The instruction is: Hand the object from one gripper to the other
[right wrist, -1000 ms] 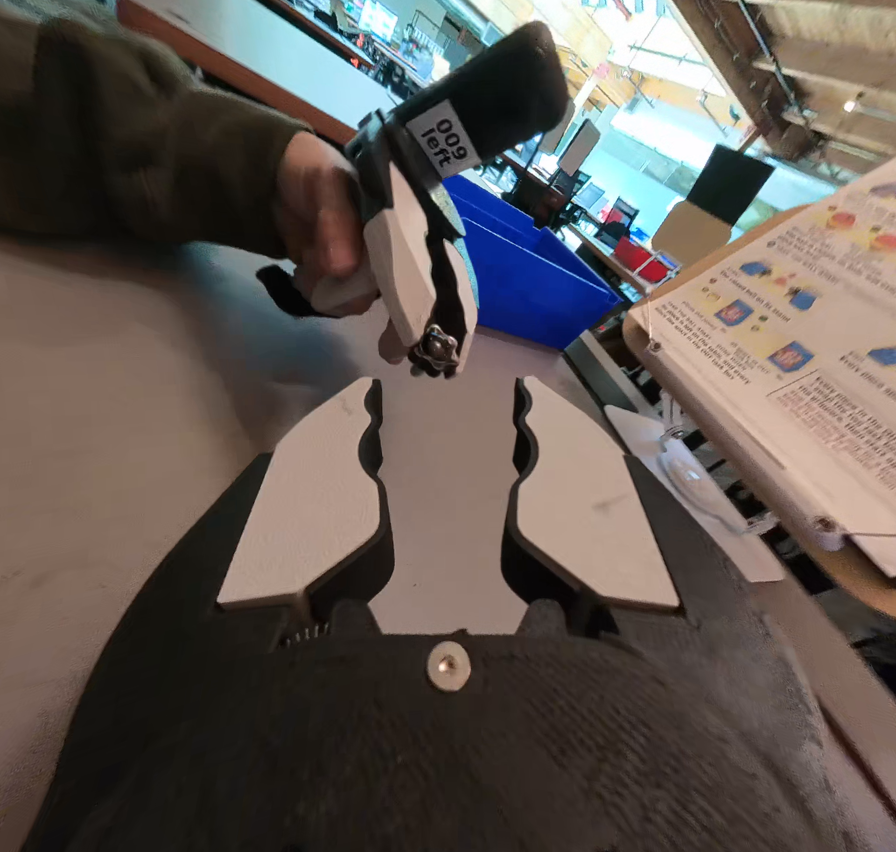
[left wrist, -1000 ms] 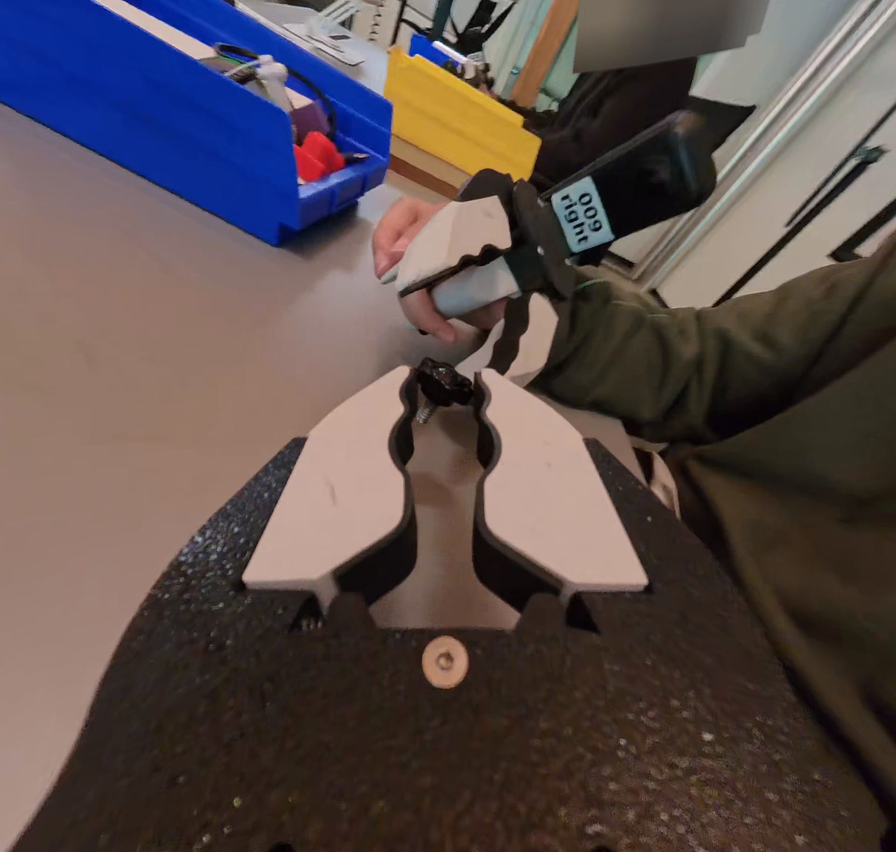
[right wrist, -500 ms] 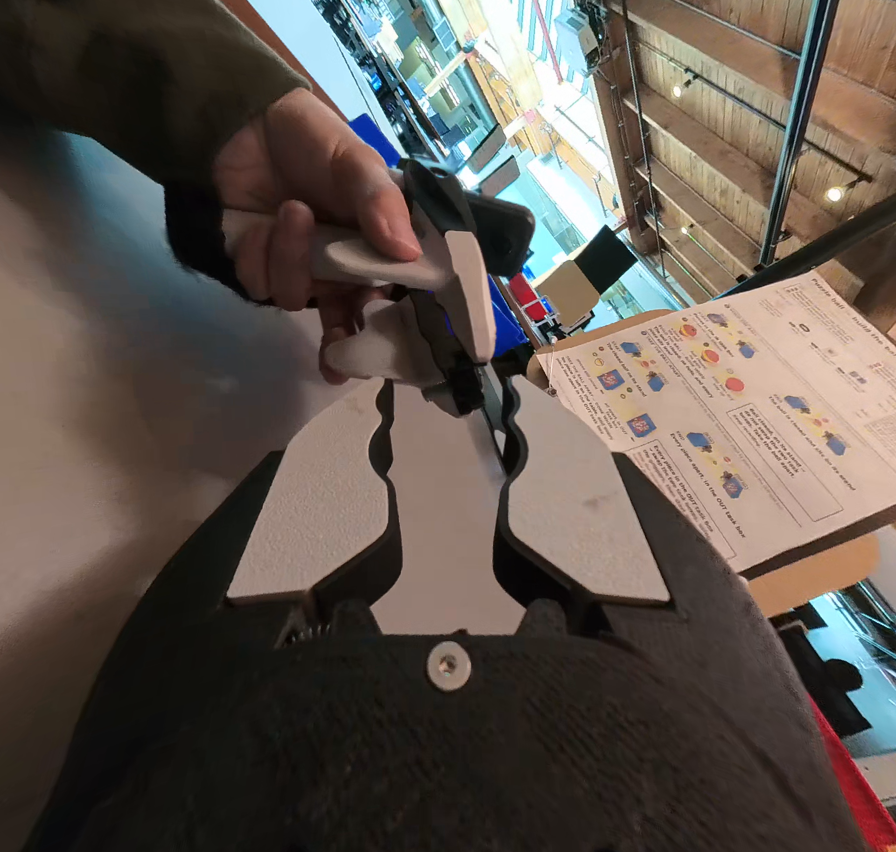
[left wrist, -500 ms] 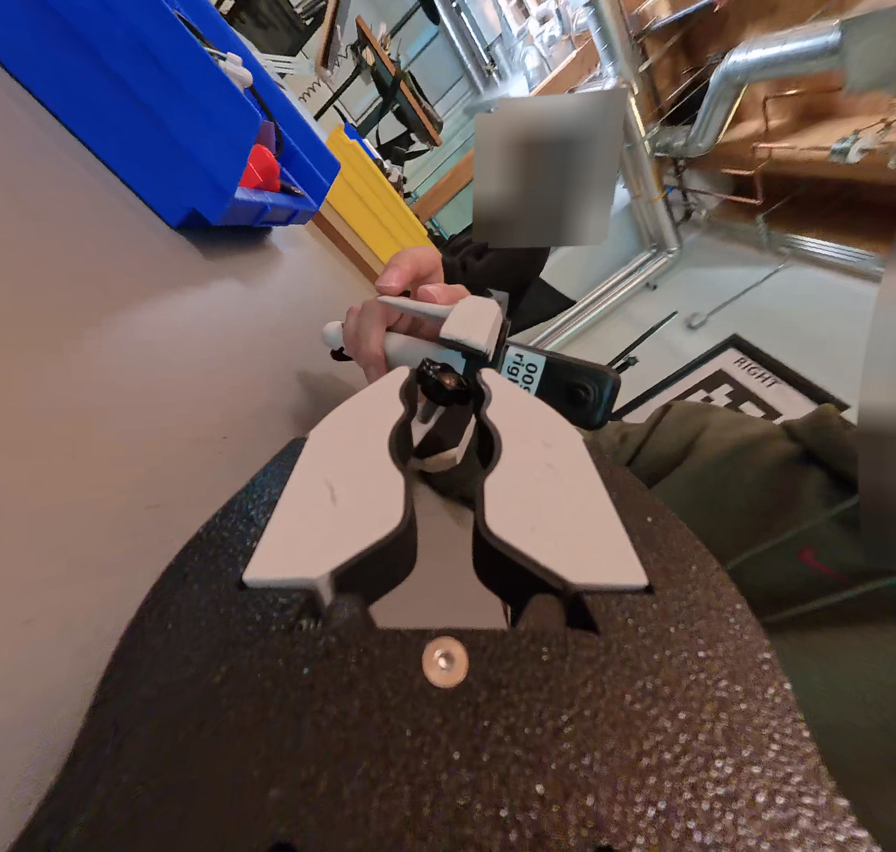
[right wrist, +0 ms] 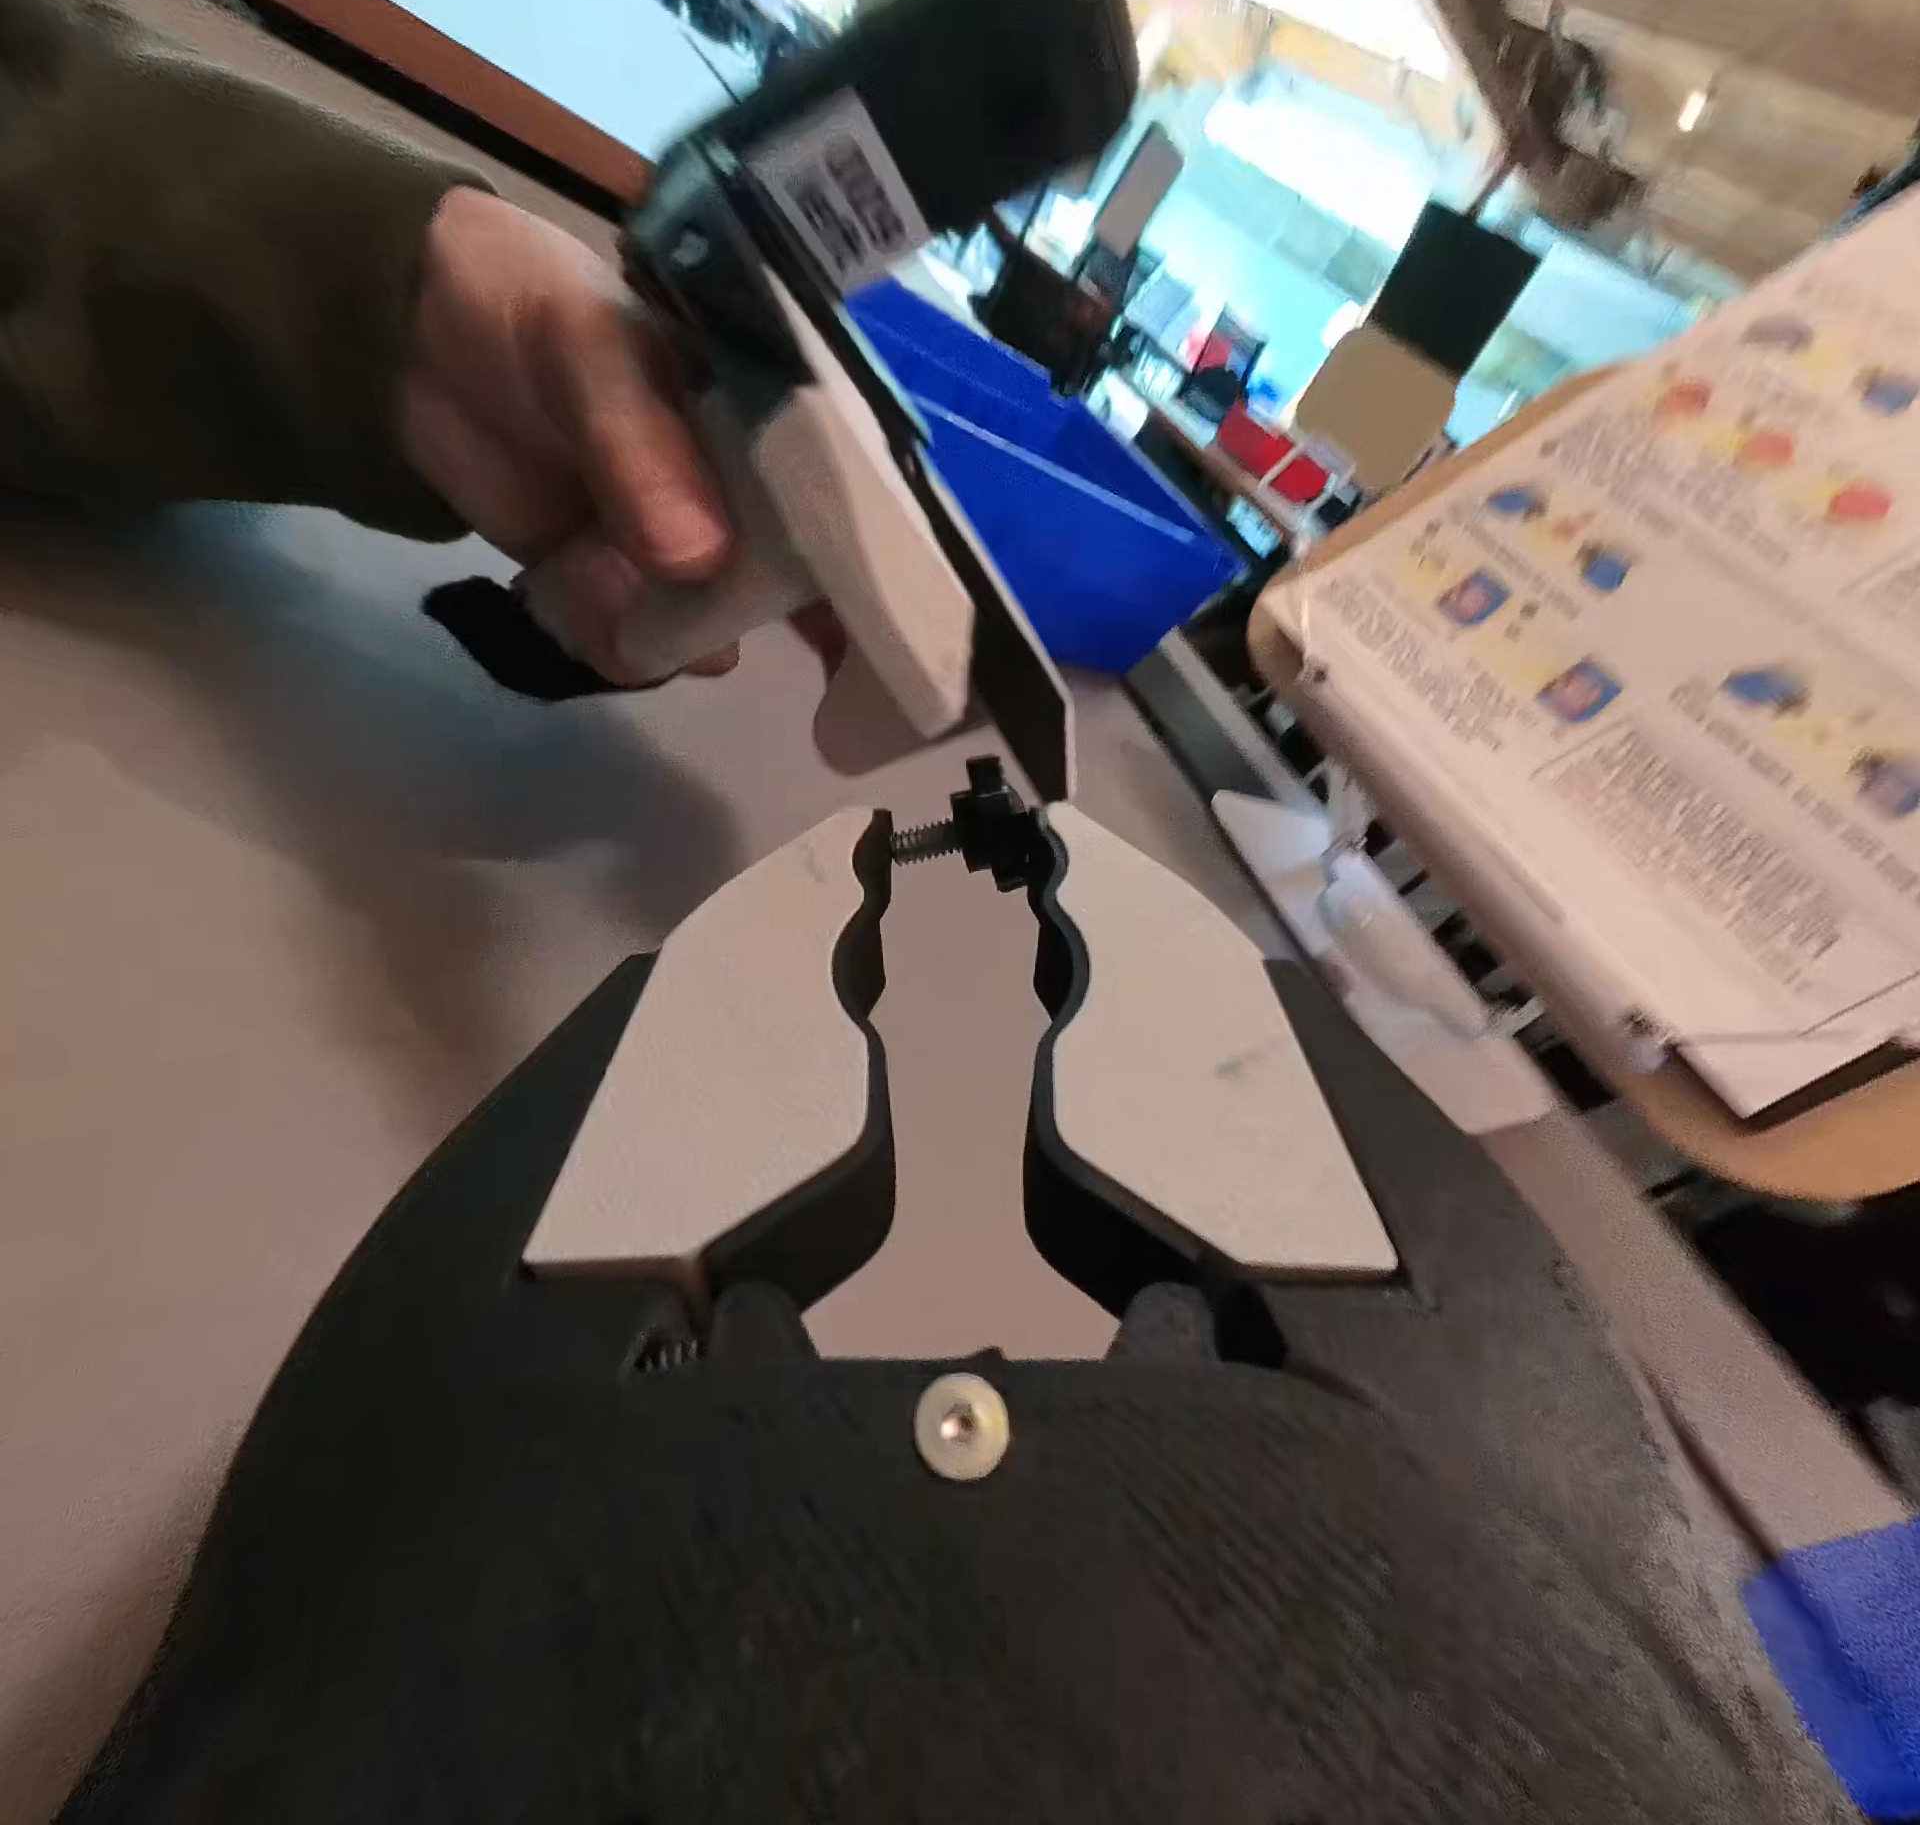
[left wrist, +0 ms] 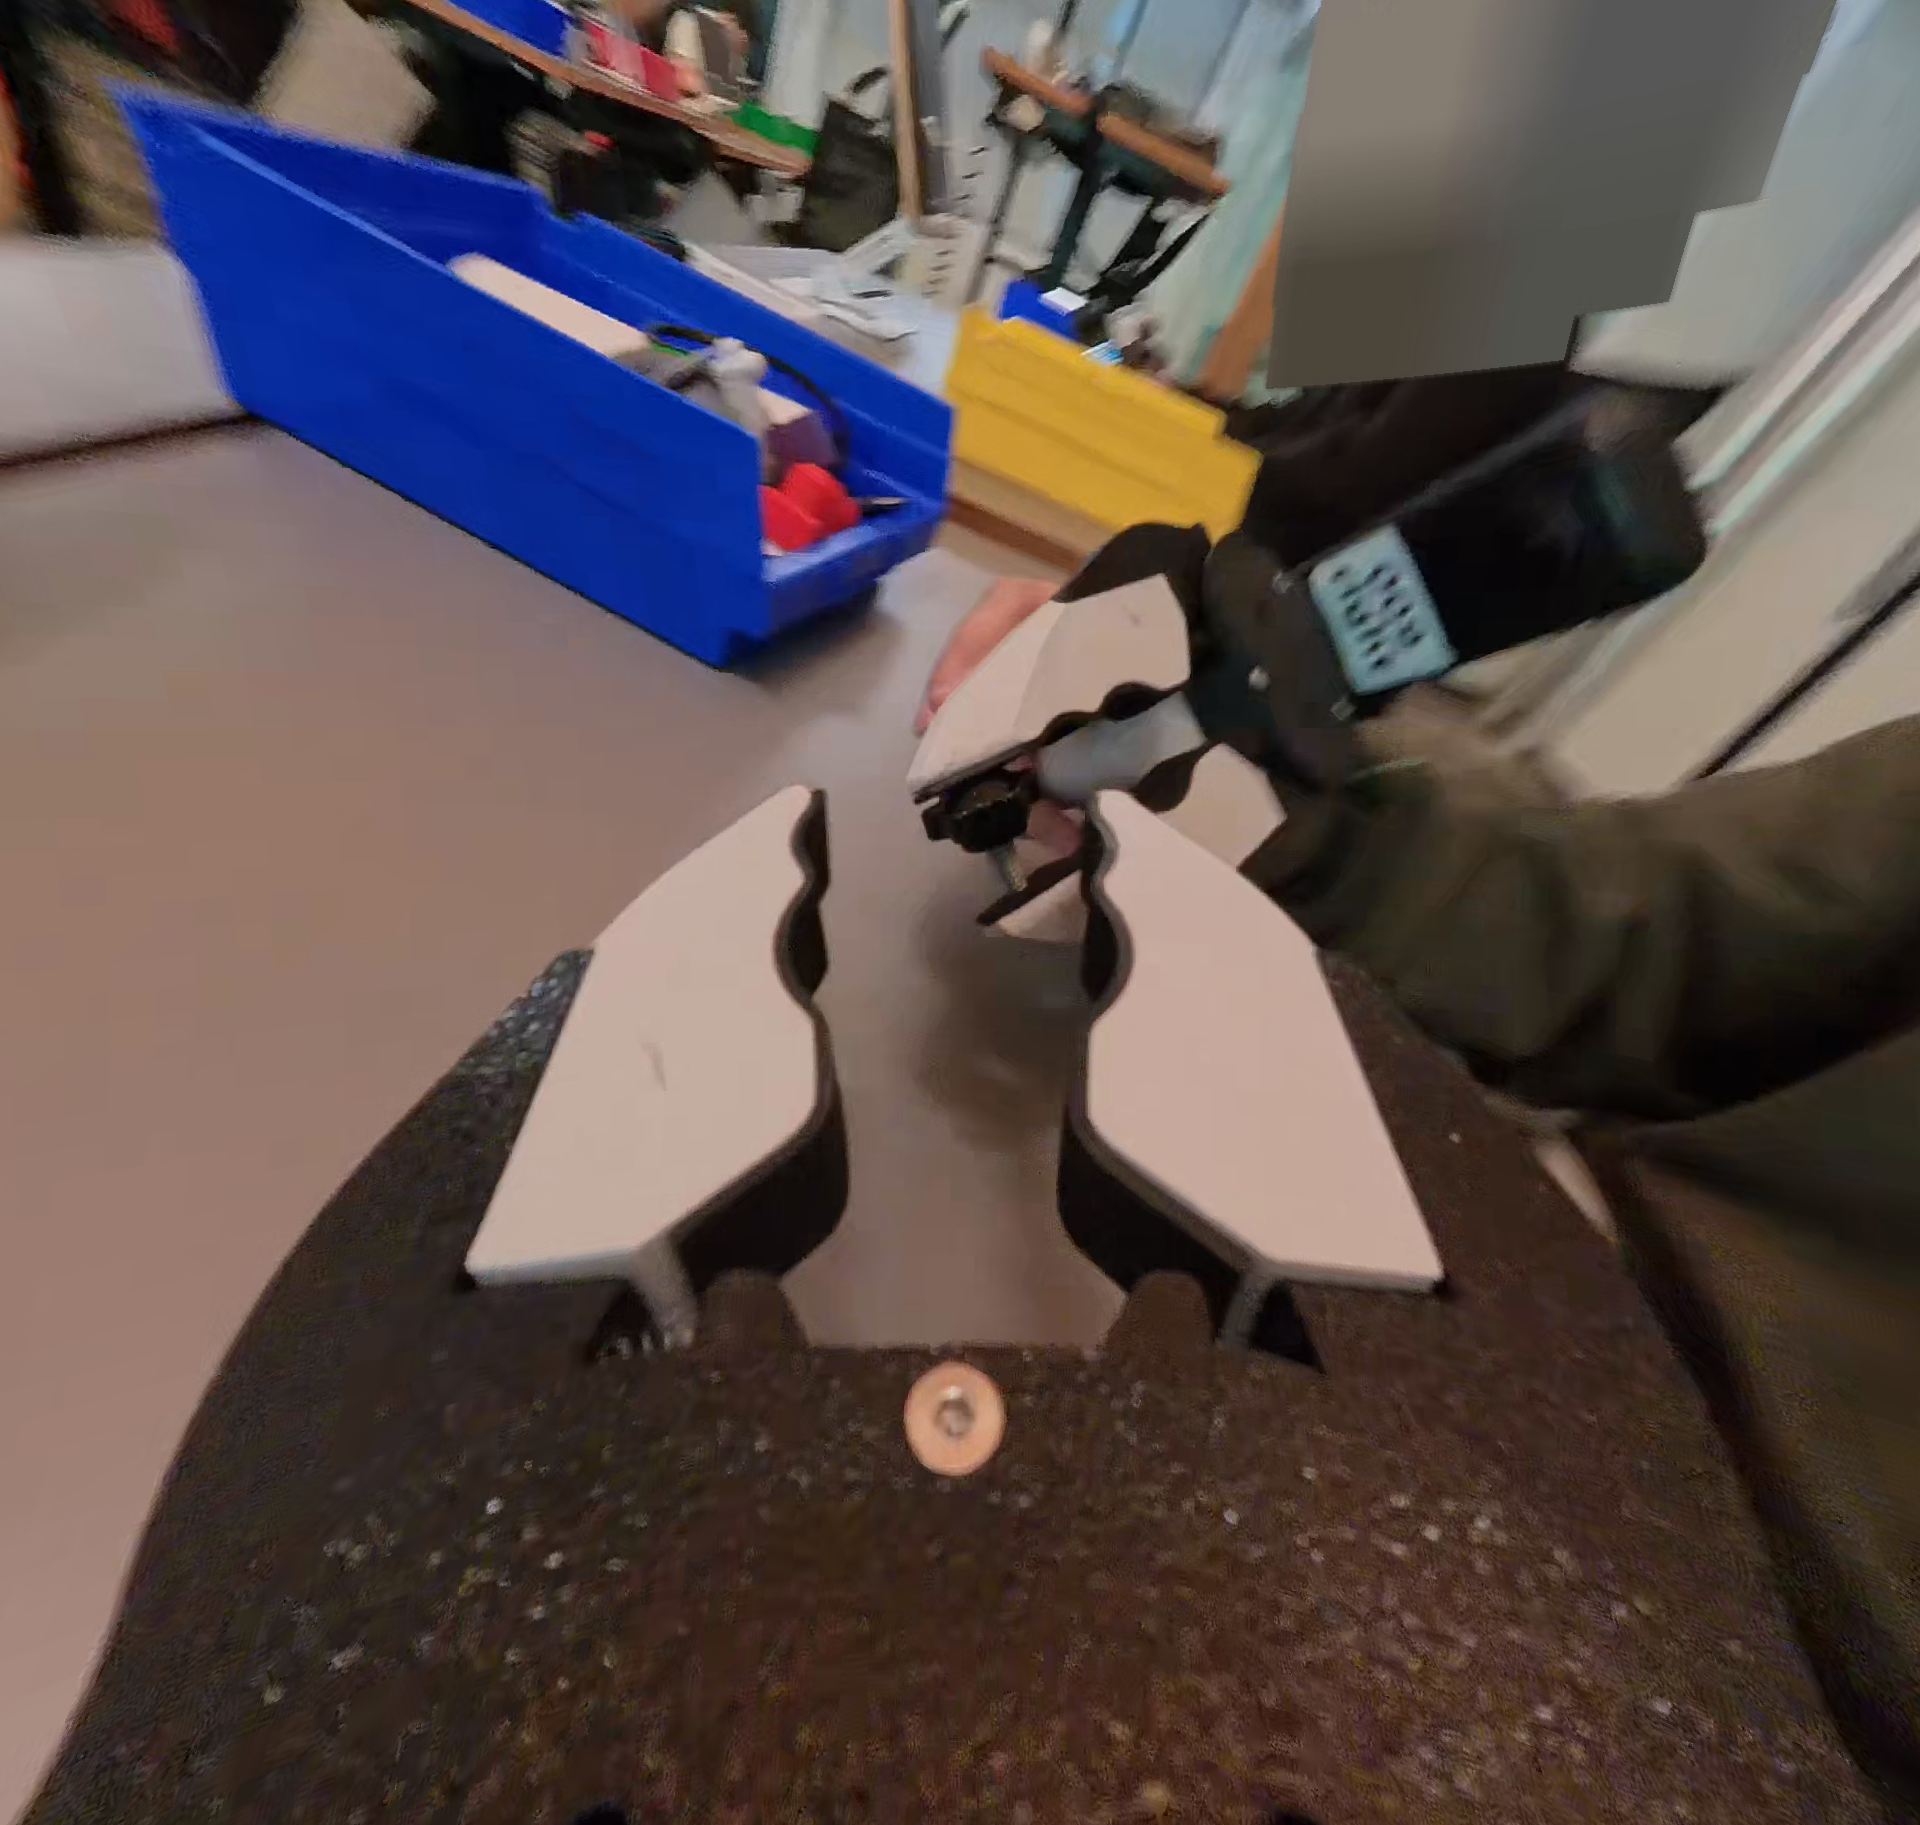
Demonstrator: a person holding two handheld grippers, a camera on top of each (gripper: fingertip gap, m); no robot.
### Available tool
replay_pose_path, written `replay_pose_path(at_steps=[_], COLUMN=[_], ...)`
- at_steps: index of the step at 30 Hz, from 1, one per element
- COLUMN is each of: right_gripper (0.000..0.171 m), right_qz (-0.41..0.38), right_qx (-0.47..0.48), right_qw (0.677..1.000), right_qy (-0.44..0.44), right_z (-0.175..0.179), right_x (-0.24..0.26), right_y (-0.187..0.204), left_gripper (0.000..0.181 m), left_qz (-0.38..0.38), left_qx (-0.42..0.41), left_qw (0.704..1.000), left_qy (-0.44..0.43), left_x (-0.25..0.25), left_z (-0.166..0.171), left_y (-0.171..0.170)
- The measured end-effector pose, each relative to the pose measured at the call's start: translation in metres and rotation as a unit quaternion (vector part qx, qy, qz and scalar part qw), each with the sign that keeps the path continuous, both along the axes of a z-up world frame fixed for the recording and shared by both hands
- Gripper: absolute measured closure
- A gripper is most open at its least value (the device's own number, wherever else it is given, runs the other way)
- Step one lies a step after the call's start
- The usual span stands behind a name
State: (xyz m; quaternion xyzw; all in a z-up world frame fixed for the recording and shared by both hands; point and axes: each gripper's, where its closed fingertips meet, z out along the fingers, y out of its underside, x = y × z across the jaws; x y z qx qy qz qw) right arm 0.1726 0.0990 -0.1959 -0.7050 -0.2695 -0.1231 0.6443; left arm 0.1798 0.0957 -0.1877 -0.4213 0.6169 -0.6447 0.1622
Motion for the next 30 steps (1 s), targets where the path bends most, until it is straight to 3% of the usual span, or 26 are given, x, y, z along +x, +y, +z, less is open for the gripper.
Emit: replay_pose_path(at_steps=[2, 4, 7, 11, 13, 16, 18, 23, 27, 30], right_gripper=[0.146, 0.146, 0.146, 0.146, 0.146, 0.146, 0.146, 0.140, 0.118, 0.117], right_qz=[-0.016, -0.051, -0.101, -0.105, -0.107, -0.113, -0.112, -0.060, 0.065, 0.109], right_qx=[-0.044, -0.071, -0.091, -0.088, -0.074, -0.060, -0.055, -0.009, 0.005, 0.041], right_qw=[0.998, 0.996, 0.986, 0.966, 0.963, 0.960, 0.961, 0.989, 0.992, 0.979], right_qy=[0.033, 0.012, -0.099, -0.217, -0.237, -0.247, -0.247, -0.133, 0.105, 0.167], right_z=[-0.011, -0.020, -0.032, -0.037, -0.032, -0.027, -0.025, -0.011, 0.009, 0.027], right_x=[0.008, 0.018, 0.032, 0.029, 0.025, 0.022, 0.023, 0.009, -0.020, -0.027], right_y=[0.002, 0.004, 0.004, 0.005, 0.006, 0.007, 0.007, 0.005, -0.003, -0.010], left_gripper=[0.131, 0.134, 0.135, 0.138, 0.140, 0.159, 0.159, 0.159, 0.159, 0.160], left_qz=[0.036, 0.072, 0.078, 0.085, 0.101, 0.099, 0.097, 0.029, -0.085, -0.149], left_qx=[0.090, 0.136, 0.104, 0.060, 0.054, 0.041, 0.054, 0.033, -0.081, -0.184], left_qw=[0.995, 0.988, 0.986, 0.983, 0.980, 0.983, 0.985, 0.996, 0.993, 0.971], left_qy=[-0.018, 0.025, 0.108, 0.150, 0.160, 0.149, 0.134, 0.076, 0.033, 0.037], left_x=[0.003, 0.009, 0.012, 0.015, 0.017, 0.018, 0.018, 0.009, -0.014, -0.028], left_z=[-0.006, -0.019, -0.034, -0.040, -0.043, -0.040, -0.039, -0.022, 0.007, 0.022], left_y=[0.004, 0.009, 0.002, -0.008, -0.006, -0.008, -0.009, -0.012, -0.016, -0.015])
